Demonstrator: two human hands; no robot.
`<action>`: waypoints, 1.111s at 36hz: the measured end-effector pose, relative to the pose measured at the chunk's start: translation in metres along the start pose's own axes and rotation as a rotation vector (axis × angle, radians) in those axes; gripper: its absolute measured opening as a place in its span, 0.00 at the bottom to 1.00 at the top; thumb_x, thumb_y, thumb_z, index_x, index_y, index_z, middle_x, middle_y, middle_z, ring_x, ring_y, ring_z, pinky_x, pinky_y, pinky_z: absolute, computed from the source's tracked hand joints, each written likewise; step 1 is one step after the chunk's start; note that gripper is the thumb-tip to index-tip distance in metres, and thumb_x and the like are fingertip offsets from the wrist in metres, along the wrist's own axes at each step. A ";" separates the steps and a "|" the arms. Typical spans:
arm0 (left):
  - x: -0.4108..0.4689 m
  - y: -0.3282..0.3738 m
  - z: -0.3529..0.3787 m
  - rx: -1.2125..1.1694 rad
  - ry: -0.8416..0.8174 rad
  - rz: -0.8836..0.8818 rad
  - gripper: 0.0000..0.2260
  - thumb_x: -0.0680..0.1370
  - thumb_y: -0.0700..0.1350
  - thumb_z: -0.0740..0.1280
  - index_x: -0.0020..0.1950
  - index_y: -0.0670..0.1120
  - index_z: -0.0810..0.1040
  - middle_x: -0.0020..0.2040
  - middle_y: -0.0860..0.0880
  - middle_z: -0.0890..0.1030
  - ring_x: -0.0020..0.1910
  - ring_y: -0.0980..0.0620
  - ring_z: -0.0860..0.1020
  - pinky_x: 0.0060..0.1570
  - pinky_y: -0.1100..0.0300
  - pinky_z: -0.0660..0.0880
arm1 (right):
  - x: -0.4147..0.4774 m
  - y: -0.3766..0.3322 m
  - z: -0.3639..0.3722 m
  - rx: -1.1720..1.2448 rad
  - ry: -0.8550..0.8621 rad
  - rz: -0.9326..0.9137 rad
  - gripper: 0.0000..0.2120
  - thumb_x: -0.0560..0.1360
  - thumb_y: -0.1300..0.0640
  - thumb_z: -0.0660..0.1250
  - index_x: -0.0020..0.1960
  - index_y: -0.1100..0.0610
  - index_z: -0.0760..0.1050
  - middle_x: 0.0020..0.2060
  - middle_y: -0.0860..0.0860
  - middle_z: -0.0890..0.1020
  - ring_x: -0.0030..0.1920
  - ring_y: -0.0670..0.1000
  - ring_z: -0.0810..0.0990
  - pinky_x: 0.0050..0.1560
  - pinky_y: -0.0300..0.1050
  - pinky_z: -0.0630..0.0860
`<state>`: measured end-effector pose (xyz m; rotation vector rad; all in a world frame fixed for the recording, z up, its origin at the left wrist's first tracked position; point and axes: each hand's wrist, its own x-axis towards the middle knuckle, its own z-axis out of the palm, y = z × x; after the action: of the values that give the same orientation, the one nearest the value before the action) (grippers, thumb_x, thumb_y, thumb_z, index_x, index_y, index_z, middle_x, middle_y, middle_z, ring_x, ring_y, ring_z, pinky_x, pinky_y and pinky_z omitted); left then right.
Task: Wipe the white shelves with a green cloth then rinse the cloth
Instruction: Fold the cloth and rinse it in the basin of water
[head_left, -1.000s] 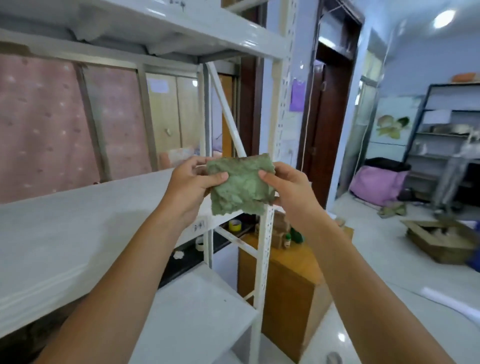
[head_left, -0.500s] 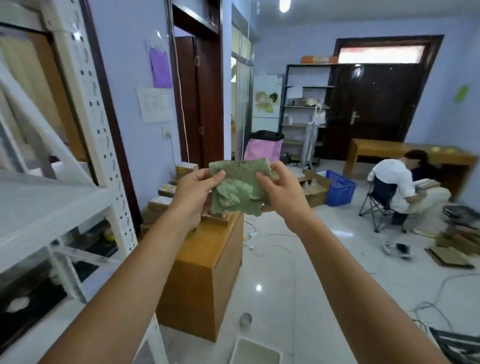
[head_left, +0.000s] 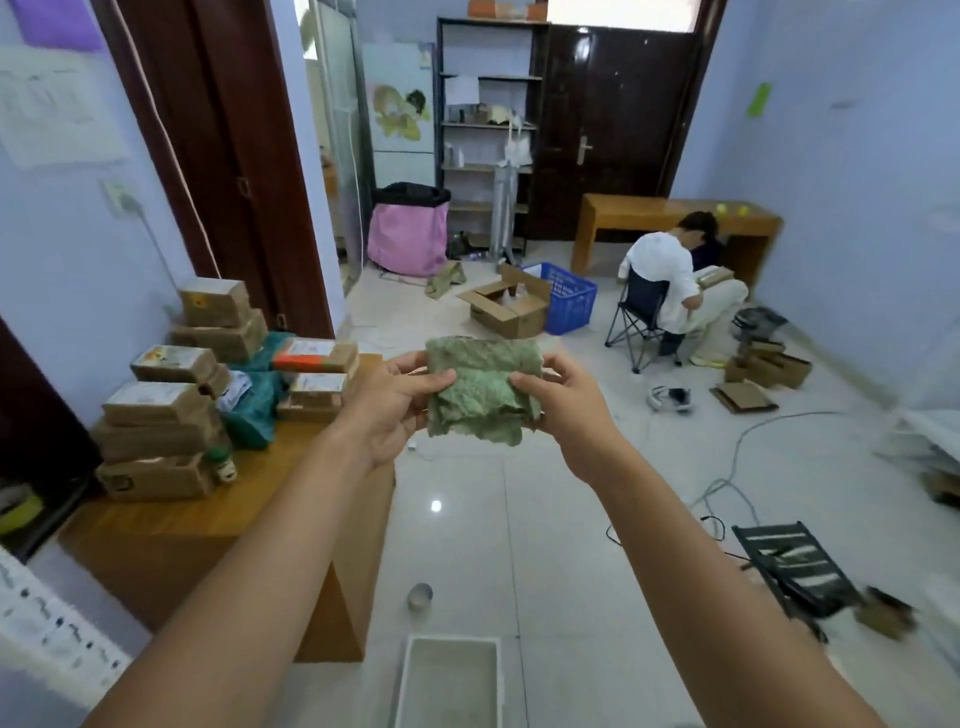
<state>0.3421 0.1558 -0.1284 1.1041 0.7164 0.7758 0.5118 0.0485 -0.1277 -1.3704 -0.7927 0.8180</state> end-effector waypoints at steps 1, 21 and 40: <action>0.012 -0.004 -0.004 -0.003 0.004 -0.006 0.14 0.74 0.34 0.72 0.60 0.40 0.82 0.50 0.42 0.87 0.45 0.47 0.86 0.39 0.58 0.82 | 0.008 0.007 0.000 -0.008 0.003 0.023 0.07 0.76 0.63 0.70 0.53 0.57 0.78 0.48 0.55 0.86 0.50 0.59 0.85 0.51 0.62 0.82; 0.183 -0.230 -0.077 0.098 0.126 -0.397 0.04 0.76 0.37 0.73 0.49 0.45 0.84 0.42 0.49 0.87 0.40 0.53 0.85 0.38 0.56 0.82 | 0.121 0.232 0.005 -0.070 0.206 0.500 0.07 0.75 0.66 0.68 0.49 0.57 0.82 0.42 0.53 0.85 0.39 0.52 0.83 0.38 0.51 0.83; 0.223 -0.561 -0.169 0.205 0.421 -0.737 0.05 0.78 0.40 0.70 0.44 0.48 0.84 0.44 0.48 0.87 0.47 0.48 0.85 0.50 0.53 0.82 | 0.157 0.598 -0.008 -0.193 0.039 0.931 0.03 0.72 0.61 0.73 0.43 0.58 0.79 0.48 0.61 0.82 0.51 0.62 0.83 0.45 0.68 0.81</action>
<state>0.4271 0.2830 -0.7362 0.7617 1.4787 0.2944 0.5774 0.1972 -0.7246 -1.9480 -0.1575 1.4392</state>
